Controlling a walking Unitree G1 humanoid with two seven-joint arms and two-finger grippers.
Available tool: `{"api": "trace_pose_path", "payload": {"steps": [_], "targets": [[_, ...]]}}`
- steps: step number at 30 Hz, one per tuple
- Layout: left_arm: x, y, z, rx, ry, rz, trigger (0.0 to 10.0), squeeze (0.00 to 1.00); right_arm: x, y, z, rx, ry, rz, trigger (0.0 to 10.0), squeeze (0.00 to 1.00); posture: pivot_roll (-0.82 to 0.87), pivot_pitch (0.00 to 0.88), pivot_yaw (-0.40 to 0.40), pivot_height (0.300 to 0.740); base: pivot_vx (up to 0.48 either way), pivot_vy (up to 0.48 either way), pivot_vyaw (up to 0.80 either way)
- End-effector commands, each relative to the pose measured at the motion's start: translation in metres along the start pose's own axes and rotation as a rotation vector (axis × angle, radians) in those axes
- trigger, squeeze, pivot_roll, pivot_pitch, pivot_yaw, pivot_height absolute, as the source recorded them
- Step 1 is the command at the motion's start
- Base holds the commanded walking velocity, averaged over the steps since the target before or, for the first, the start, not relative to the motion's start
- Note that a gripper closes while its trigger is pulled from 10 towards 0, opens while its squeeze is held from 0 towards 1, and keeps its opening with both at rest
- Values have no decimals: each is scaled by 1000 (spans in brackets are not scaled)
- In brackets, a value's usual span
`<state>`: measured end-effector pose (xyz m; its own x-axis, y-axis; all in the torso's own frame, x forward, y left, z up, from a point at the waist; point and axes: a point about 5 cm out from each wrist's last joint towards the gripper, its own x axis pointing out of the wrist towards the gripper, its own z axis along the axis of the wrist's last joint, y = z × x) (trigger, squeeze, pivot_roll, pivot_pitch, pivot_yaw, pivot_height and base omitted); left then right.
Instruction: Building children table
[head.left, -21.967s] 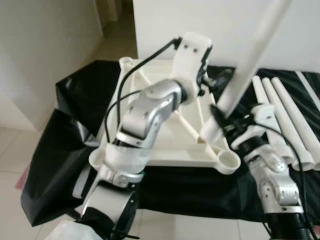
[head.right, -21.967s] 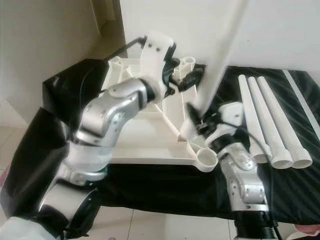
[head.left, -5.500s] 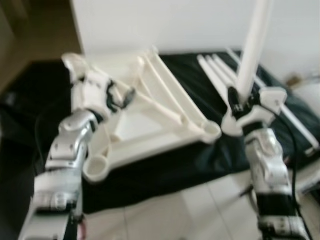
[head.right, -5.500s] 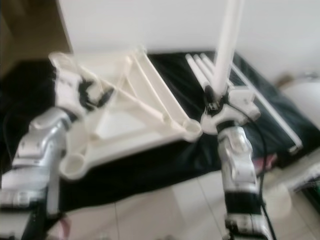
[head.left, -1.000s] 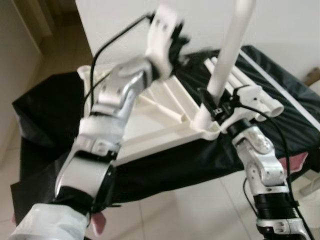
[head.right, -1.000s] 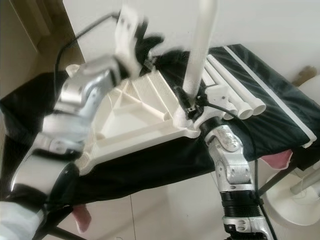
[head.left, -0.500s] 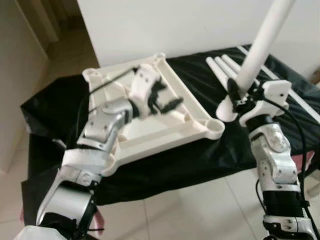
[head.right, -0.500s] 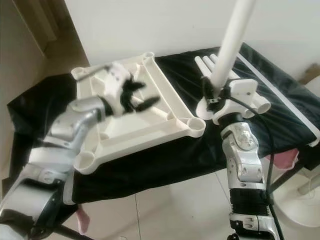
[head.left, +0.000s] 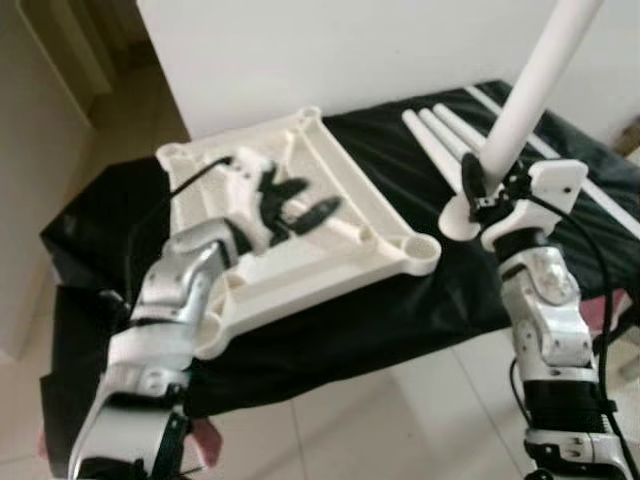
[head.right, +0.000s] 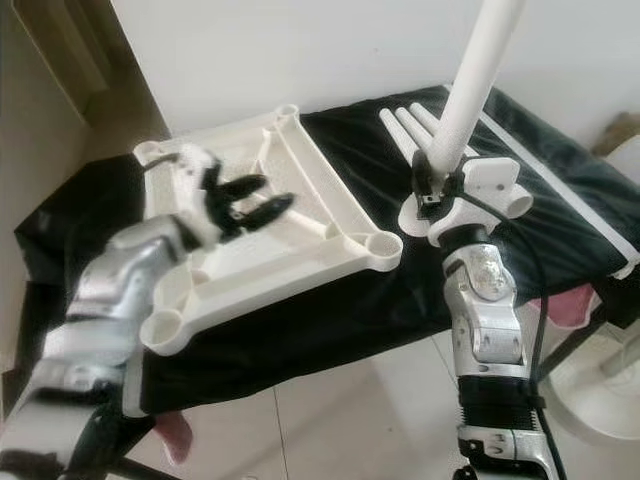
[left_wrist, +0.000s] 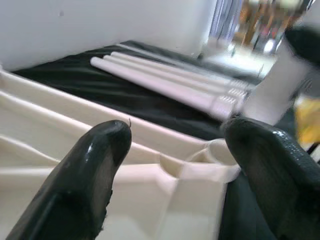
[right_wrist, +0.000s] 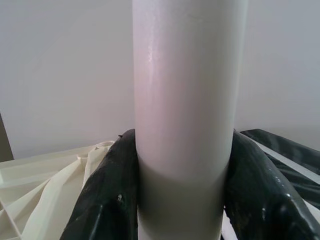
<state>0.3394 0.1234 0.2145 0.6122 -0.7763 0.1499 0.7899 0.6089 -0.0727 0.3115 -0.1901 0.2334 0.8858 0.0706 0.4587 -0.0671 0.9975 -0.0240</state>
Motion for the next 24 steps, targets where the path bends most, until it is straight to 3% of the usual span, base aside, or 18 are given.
{"api": "trace_pose_path", "payload": {"steps": [1,4,8,9,10,14,18,19,22,23,24], "targets": [[-7,-13,19,-53,-120,-135,10000,0,3,3,6,-5,-37,5,10000,0,-88,38,109,740,0,0,0],[-13,-22,25,-125,-189,-205,10000,0,3,3,7,-4,-39,5,10000,0,-86,39,109,740,0,0,0],[-21,-27,28,-104,-243,-234,10000,0,4,2,6,-6,-39,6,10000,0,-85,41,105,740,0,0,0],[-23,-29,26,-138,-240,-259,10000,0,4,2,6,-6,-39,6,10000,0,-84,40,104,740,0,0,0],[-27,-37,20,-171,-206,-321,10000,0,4,3,6,-3,-40,8,10000,0,-81,39,101,740,0,0,0],[-30,-42,15,-200,-170,-348,10000,0,5,3,6,-3,-40,9,10000,0,-82,39,99,740,0,0,0],[-33,-52,4,-184,-92,-396,10000,0,6,4,6,-1,-42,13,10000,0,-80,39,94,740,0,0,0],[-34,-57,-5,-163,-33,-418,10000,0,6,4,6,1,-44,15,10000,0,-78,40,92,740,0,0,0],[-32,-61,-15,-105,32,-409,10000,0,7,5,6,3,-45,16,10000,0,-78,38,92,740,0,0,0],[-29,-61,-19,-45,41,-356,10000,0,7,5,6,3,-45,16,10000,0,-82,42,94,740,0,0,0],[-23,-48,-19,-61,51,-217,10000,0,8,5,6,5,-47,14,10000,0,-83,41,94,740,0,0,0]]}}
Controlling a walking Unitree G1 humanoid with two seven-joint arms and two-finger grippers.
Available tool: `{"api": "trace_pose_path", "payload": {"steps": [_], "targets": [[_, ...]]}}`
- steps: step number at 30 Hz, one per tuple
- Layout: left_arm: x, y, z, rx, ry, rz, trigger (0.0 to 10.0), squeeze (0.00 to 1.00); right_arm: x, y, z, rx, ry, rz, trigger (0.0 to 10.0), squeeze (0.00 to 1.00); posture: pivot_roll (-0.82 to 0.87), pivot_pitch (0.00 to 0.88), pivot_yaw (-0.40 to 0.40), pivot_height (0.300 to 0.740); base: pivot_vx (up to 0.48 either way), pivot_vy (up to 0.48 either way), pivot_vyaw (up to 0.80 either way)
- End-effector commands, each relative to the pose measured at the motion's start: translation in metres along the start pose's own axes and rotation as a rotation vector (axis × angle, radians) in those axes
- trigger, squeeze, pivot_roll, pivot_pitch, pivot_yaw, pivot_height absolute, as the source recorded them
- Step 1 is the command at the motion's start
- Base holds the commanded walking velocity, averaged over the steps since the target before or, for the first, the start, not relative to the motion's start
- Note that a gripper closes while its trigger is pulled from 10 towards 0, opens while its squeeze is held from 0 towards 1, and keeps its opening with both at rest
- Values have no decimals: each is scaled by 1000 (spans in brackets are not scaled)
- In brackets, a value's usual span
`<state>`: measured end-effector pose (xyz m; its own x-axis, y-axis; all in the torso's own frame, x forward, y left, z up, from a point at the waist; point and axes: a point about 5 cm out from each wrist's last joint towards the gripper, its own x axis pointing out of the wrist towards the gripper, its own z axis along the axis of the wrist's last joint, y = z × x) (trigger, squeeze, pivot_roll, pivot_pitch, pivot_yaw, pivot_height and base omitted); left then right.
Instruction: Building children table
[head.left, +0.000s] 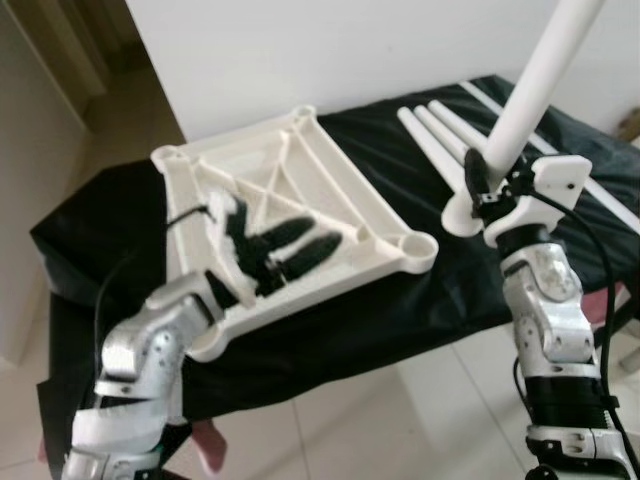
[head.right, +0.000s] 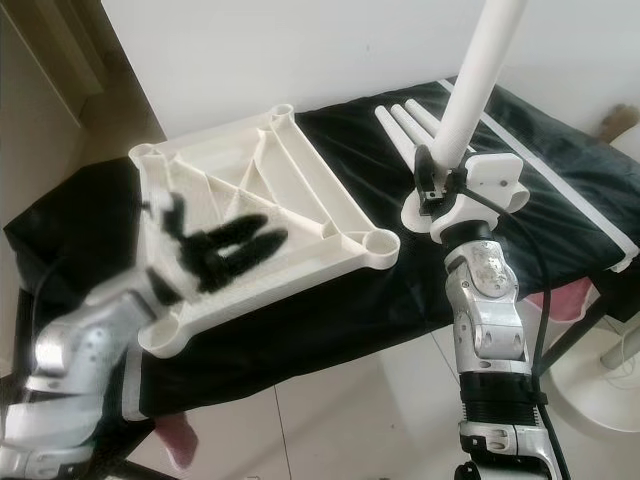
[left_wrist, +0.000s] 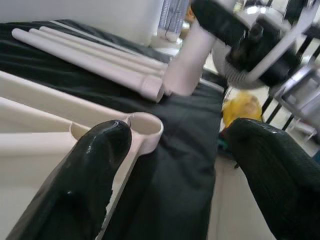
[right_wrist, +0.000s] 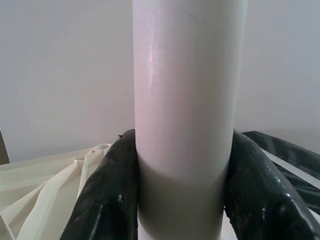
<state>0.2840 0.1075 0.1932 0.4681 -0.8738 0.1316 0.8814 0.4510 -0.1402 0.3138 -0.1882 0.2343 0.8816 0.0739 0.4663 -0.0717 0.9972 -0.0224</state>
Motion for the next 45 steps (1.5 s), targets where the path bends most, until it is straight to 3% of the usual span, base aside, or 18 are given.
{"api": "trace_pose_path", "payload": {"steps": [1,5,11,14,19,29,38,45], "targets": [[1,4,3,31,18,-44,10000,0,5,3,6,1,-39,11,10000,0,-83,41,94,740,0,0,0],[0,11,0,-19,44,33,10000,0,5,3,7,2,-41,11,10000,0,-83,43,97,740,0,0,0],[-2,-9,-15,-5,84,-52,10000,0,5,4,6,7,-41,10,10000,0,-61,38,98,740,0,0,0],[12,-25,-27,46,130,-81,10000,0,5,5,3,15,-39,12,10000,0,-47,32,89,740,0,0,0],[30,-28,-36,157,176,-40,10000,0,6,12,-3,22,-24,44,10000,0,-36,34,76,740,0,0,0],[43,-37,-26,257,152,-41,10000,0,8,17,-17,33,13,78,10000,0,-15,48,57,740,0,0,0],[56,-31,-22,303,180,78,10000,0,16,23,-19,70,8,93,10000,0,6,81,43,740,0,0,0],[62,-12,-35,354,271,247,10000,0,15,23,-11,83,-24,96,10000,0,-1,103,40,740,0,0,0]]}}
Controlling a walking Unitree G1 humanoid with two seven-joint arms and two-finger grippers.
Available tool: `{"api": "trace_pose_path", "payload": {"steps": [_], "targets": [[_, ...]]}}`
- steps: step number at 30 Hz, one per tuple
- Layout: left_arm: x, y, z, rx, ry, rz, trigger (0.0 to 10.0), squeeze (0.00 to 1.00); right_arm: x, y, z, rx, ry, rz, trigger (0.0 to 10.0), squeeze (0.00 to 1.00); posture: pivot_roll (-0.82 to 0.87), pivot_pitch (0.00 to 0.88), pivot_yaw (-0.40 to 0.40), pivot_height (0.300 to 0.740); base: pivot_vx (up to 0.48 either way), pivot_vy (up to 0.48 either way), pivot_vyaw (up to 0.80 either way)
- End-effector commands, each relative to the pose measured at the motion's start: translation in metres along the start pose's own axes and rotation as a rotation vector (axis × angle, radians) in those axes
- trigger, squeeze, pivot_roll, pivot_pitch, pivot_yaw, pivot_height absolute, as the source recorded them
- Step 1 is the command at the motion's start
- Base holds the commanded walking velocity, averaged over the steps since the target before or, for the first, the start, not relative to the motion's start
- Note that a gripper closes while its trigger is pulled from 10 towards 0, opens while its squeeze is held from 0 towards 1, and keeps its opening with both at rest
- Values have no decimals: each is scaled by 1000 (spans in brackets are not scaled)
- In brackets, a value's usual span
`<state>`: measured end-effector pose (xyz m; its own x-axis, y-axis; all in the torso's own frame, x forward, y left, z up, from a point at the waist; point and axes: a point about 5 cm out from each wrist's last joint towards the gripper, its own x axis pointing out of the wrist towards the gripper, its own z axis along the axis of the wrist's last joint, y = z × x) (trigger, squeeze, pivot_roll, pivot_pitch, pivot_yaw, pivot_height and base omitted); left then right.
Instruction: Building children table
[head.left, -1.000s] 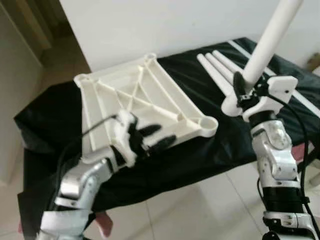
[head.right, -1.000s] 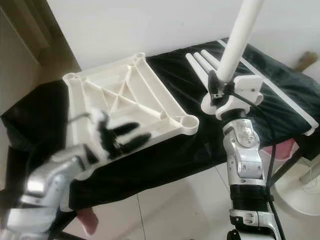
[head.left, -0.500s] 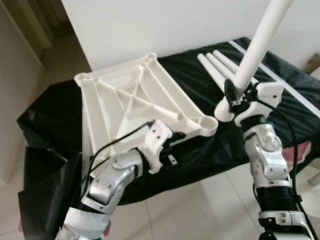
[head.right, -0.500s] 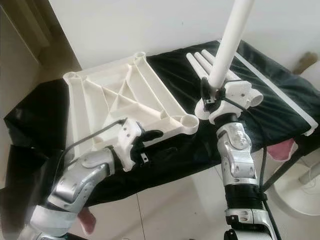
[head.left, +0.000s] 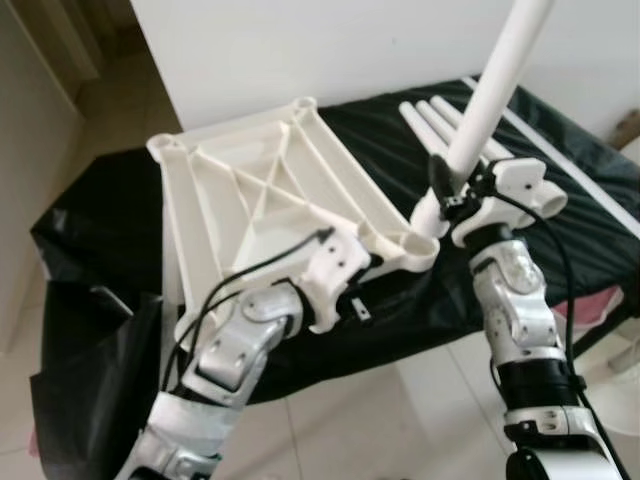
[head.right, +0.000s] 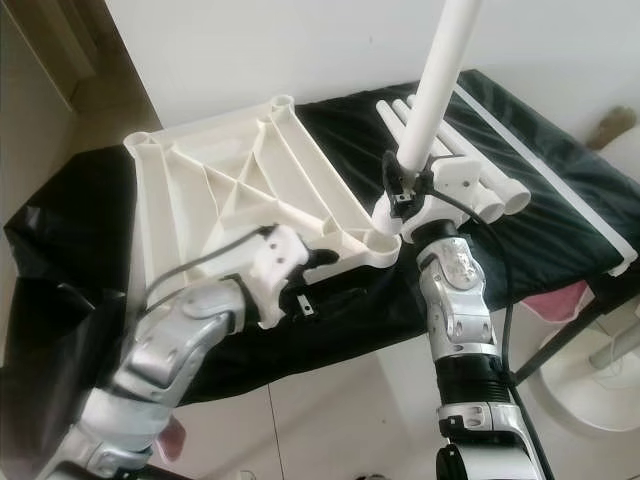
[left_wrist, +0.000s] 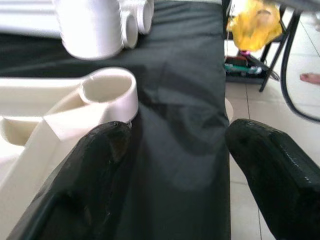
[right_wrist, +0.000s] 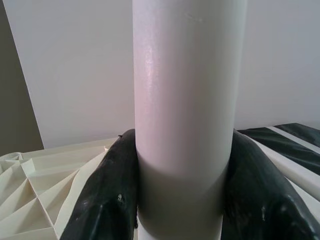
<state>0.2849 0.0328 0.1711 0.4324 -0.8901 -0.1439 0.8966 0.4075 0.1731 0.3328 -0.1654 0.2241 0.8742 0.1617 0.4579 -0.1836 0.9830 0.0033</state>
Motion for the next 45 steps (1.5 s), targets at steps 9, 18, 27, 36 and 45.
{"api": "trace_pose_path", "payload": {"steps": [9,18,27,36,45], "targets": [[2,37,-17,-53,128,448,10000,0,2,-2,15,-2,-63,-3,10000,0,-18,107,40,740,0,0,0],[0,52,-15,-62,146,508,10000,0,3,-7,20,-12,-78,-16,10000,0,-22,108,41,740,0,0,0],[6,17,-30,-24,226,200,10000,0,1,-9,20,-20,-74,-19,10000,0,-22,101,45,740,0,0,0],[7,-8,-34,-20,232,2,10000,0,2,-12,21,-31,-75,-18,10000,0,-26,89,47,740,0,0,0],[2,-27,-20,-31,157,-205,10000,0,4,-10,20,-31,-70,-7,10000,0,-26,60,46,740,0,0,0]]}}
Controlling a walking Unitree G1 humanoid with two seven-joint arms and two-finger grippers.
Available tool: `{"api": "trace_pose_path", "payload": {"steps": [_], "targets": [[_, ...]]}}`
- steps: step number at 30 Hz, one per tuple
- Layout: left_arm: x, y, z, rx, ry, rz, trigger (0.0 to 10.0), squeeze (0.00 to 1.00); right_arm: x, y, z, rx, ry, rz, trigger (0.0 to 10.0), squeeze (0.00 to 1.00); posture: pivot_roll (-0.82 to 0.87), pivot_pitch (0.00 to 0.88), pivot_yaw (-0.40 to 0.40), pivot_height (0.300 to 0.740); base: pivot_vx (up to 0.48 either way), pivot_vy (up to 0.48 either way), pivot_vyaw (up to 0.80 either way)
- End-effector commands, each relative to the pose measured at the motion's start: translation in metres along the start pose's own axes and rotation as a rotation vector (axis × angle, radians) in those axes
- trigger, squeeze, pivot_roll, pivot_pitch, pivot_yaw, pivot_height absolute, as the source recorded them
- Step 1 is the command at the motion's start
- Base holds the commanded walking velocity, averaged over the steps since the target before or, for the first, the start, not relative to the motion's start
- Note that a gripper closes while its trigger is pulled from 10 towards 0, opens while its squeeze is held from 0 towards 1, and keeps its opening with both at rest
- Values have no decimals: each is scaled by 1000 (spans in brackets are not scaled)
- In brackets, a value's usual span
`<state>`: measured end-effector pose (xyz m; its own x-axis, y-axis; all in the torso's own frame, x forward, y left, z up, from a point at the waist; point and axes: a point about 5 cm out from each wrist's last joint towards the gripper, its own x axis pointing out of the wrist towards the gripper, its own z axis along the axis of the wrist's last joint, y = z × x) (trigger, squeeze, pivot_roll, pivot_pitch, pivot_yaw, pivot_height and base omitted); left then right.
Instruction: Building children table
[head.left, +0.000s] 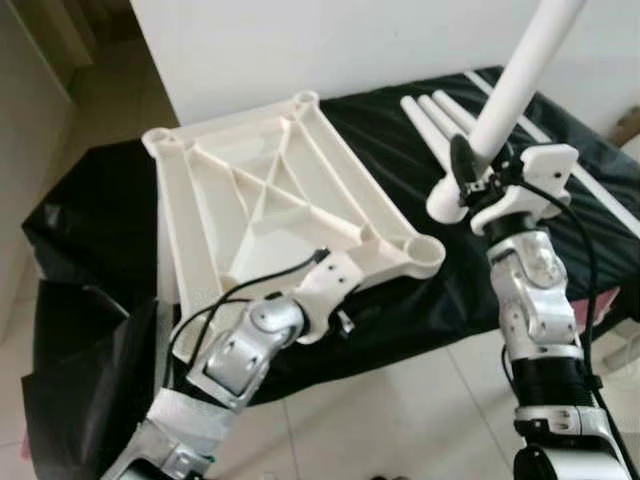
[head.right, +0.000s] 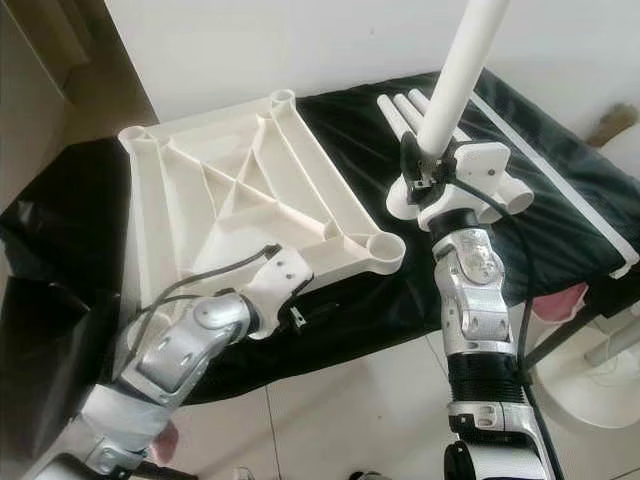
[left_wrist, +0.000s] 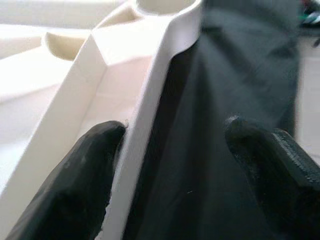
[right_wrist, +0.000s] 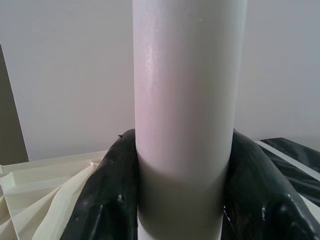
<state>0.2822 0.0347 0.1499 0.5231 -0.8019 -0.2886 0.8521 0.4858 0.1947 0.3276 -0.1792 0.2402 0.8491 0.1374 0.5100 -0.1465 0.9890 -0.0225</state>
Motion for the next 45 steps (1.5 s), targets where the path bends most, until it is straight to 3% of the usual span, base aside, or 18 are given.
{"api": "trace_pose_path", "payload": {"steps": [1,7,15,18,20,21,23,28,29,30,33,35,43,44,45], "targets": [[-5,-30,6,-11,-45,-373,10000,0,4,4,1,12,-8,21,10000,0,-26,52,46,740,0,0,0],[-13,-40,7,-36,-48,-472,10000,0,4,5,-2,10,2,29,10000,0,-22,40,49,740,0,0,0],[-24,-44,3,-48,-30,-525,10000,0,5,6,-5,12,12,31,10000,0,-18,26,50,740,0,0,0],[-21,-37,4,-50,-39,-456,10000,0,5,6,-7,15,14,34,10000,0,-14,19,48,740,0,0,0],[-7,-14,10,-51,-65,-251,10000,0,5,8,-10,20,22,42,10000,0,-11,7,44,740,0,0,0],[-7,-14,10,-51,-65,-251,10000,0,5,8,-10,20,22,42,10000,0,-11,7,44,740,0,0,0],[1,3,14,-63,-80,-114,10000,0,4,9,-12,22,27,47,10000,0,-12,2,46,740,0,0,0],[9,31,17,-130,-79,90,10000,0,4,10,-13,27,26,48,10000,0,-17,0,49,740,0,0,0],[9,31,17,-130,-79,90,10000,0,4,10,-13,27,26,48,10000,0,-17,0,49,740,0,0,0],[11,42,18,-141,-80,162,10000,0,4,11,-13,28,24,47,10000,0,-18,0,49,740,0,0,0],[12,50,20,-127,-84,213,10000,0,4,11,-13,29,23,46,10000,0,-19,0,49,740,0,0,0],[16,69,20,-88,-60,369,10000,0,5,10,-12,29,21,44,10000,0,-24,0,51,740,0,0,0],[19,85,14,-43,-20,485,10000,0,4,9,-11,27,15,41,10000,0,-28,9,53,740,0,0,0],[22,86,11,25,10,514,10000,0,4,9,-11,26,15,37,10000,0,-30,16,53,740,0,0,0],[22,86,11,25,10,514,10000,0,4,9,-11,26,15,37,10000,0,-30,16,53,740,0,0,0]]}}
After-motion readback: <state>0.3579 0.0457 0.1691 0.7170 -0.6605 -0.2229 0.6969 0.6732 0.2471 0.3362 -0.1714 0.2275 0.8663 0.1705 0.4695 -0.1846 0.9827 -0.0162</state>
